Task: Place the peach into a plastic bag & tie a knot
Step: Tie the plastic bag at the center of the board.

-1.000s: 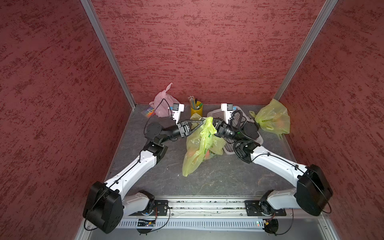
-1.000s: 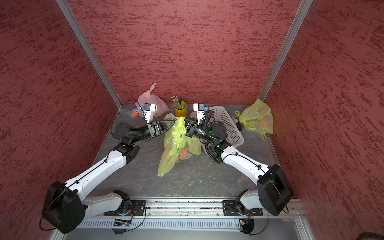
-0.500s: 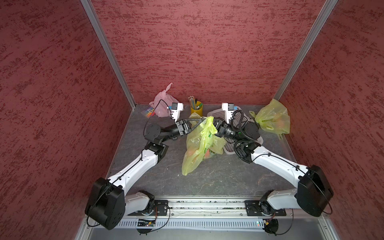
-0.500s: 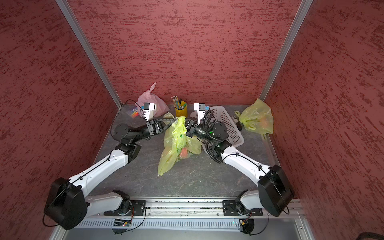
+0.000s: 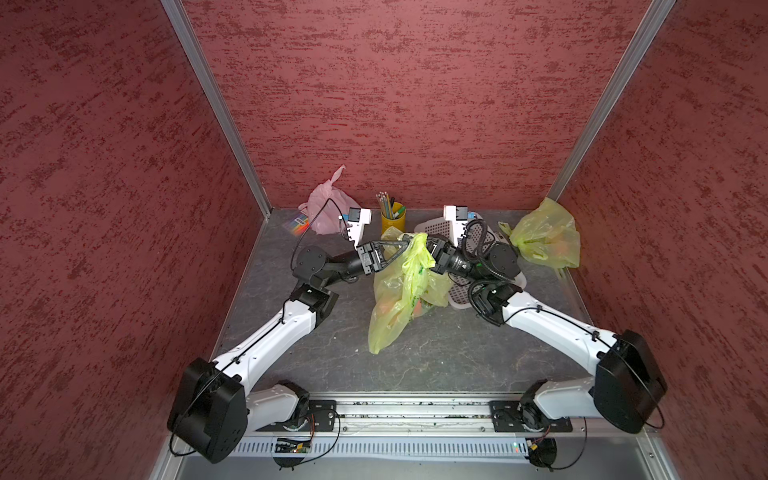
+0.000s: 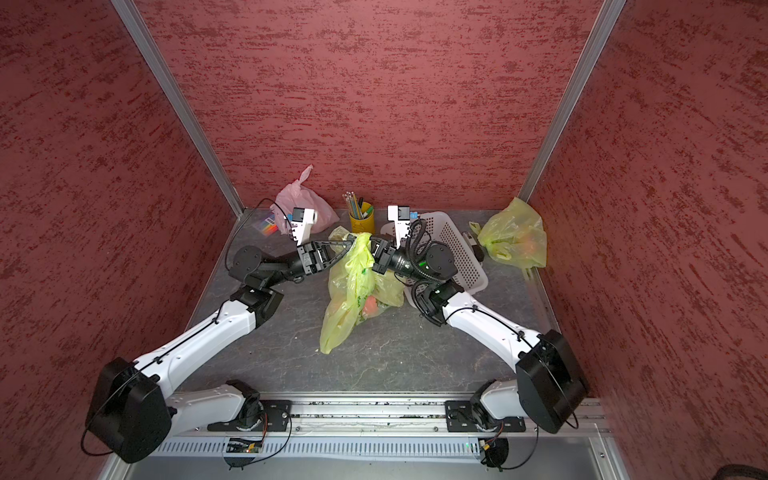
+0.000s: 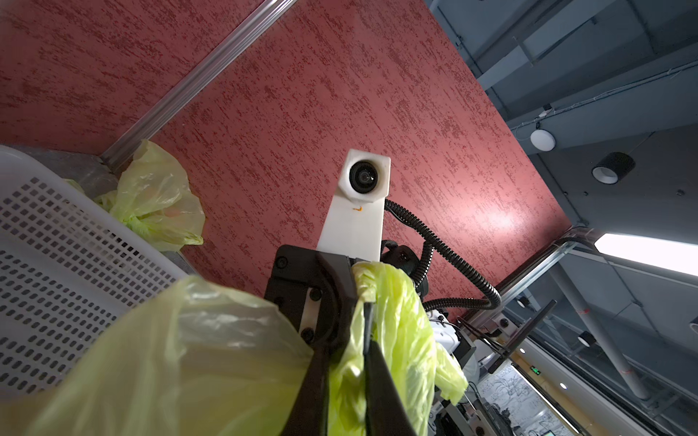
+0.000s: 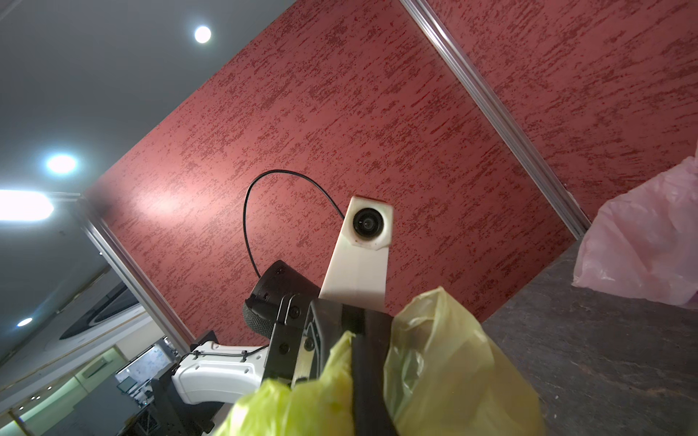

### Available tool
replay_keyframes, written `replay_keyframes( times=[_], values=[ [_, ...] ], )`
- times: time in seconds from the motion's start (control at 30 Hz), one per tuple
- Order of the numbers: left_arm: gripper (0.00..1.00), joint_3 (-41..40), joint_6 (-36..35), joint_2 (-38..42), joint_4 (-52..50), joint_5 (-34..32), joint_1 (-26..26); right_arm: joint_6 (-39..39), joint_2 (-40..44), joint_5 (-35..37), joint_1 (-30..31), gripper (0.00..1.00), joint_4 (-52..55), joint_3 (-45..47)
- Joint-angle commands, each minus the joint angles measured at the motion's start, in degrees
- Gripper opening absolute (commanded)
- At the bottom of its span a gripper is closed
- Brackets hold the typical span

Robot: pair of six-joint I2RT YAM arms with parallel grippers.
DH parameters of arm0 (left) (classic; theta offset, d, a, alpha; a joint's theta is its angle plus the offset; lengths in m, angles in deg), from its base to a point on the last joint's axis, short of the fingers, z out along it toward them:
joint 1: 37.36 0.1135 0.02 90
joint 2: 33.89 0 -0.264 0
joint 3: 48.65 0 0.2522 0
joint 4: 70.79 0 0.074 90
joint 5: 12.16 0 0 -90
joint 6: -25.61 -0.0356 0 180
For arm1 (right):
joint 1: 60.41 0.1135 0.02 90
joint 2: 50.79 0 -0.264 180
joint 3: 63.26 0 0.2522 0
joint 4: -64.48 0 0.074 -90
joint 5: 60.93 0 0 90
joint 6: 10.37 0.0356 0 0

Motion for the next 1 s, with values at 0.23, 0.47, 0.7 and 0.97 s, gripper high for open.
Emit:
replay_keyframes(
  times=[0.23,0.47,0.7,0.97],
  values=[
    [0.0,1.48,-4.97,4.52,-9.28,-0.03,3.65,-7.71,1.85,-1.25,-0.3,0.0,11.81,-2.56],
    [0.0,-2.71,-13.7,7.15,-20.27,-0.96,9.34,-20.28,5.18,4.33,-1.5,0.41,27.49,1.22],
    [0.0,-8.65,-15.24,7.3,-19.26,-2.12,11.96,-24.6,8.45,10.26,-2.41,0.64,38.08,3.72],
    [0.0,-8.44,-16.2,7.68,-21.08,-2.37,11.98,-18.56,12.23,2.99,-1.52,0.62,38.19,3.72]
  ],
)
